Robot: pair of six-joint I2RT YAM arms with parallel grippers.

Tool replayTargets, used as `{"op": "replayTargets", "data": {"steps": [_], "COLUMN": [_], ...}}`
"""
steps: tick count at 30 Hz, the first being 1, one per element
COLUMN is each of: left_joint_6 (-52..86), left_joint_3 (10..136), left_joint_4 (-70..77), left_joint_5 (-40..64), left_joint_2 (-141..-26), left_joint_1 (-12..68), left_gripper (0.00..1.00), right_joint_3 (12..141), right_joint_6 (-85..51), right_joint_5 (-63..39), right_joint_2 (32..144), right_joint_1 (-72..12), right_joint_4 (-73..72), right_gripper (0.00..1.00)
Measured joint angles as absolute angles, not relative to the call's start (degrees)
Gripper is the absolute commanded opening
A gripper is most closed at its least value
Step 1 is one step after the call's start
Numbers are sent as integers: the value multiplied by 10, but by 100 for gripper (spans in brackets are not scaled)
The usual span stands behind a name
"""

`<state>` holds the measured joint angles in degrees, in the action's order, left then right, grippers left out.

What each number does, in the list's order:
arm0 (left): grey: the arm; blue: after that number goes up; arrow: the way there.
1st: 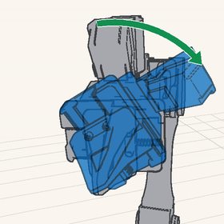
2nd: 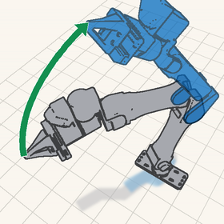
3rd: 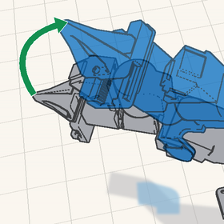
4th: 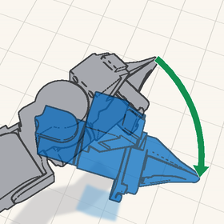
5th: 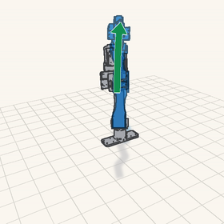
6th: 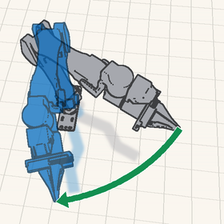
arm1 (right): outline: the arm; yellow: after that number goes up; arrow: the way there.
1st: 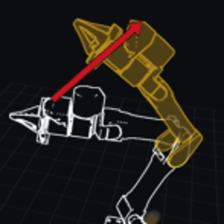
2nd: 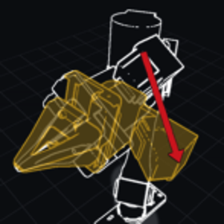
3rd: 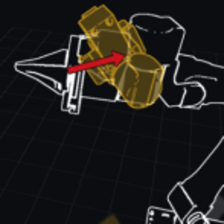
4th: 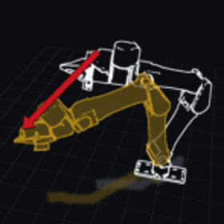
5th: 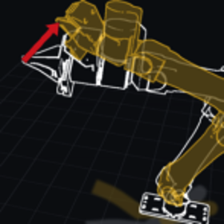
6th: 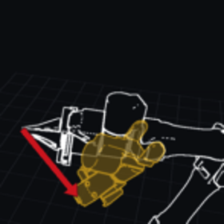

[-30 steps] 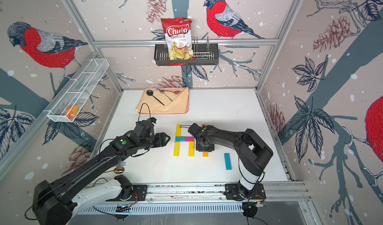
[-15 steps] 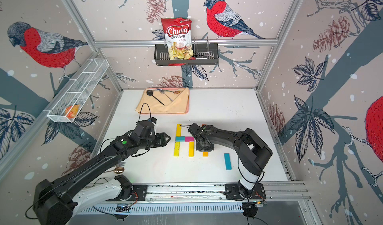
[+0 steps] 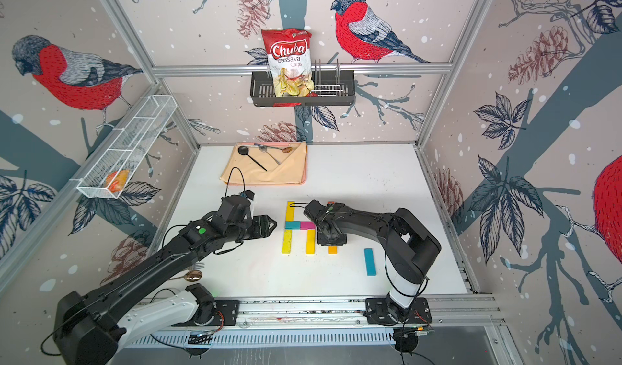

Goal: Assemble the letter h with building blocks
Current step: Assemble the building block at the center of the board, then pick up the building block from the center of the board.

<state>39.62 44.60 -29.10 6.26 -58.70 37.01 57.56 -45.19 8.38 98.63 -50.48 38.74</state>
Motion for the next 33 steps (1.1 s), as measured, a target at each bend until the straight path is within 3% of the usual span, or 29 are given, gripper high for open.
{"op": "replayTargets", "data": {"steps": [6,10,12,16,19,25,31,33], "left_joint_6": [396,396,396,396,396,396,396,396], "left_joint_3": [446,446,446,446,446,446,446,446], "left_joint_4": [-291,-291,-291,-291,-291,-291,-292,-292], "left_joint_5": [63,63,63,62,63,64,64,63], "left_joint_2": [-586,-585,-585,-584,-583,-583,-579,-578], "left_joint_1": [370,370,370,370,370,370,370,370], "left_gripper": [68,68,68,68,68,68,68,68], "right_joint_3": [579,588,583,519,456,366,326,329], "right_joint_6": [-454,-467,-480,-502,-519,-544,-538,-527], "right_joint_5": [86,106,123,147,143,129,104,99], "right_joint_2": [980,942,903,814,759,705,712,713], "right_joint_1": [-506,-507,-502,-472,-466,-433,-406,-405], "right_joint_4": [395,411,420,442,455,459,430,420], "right_gripper": [58,72,84,87,83,64,28,25]}}
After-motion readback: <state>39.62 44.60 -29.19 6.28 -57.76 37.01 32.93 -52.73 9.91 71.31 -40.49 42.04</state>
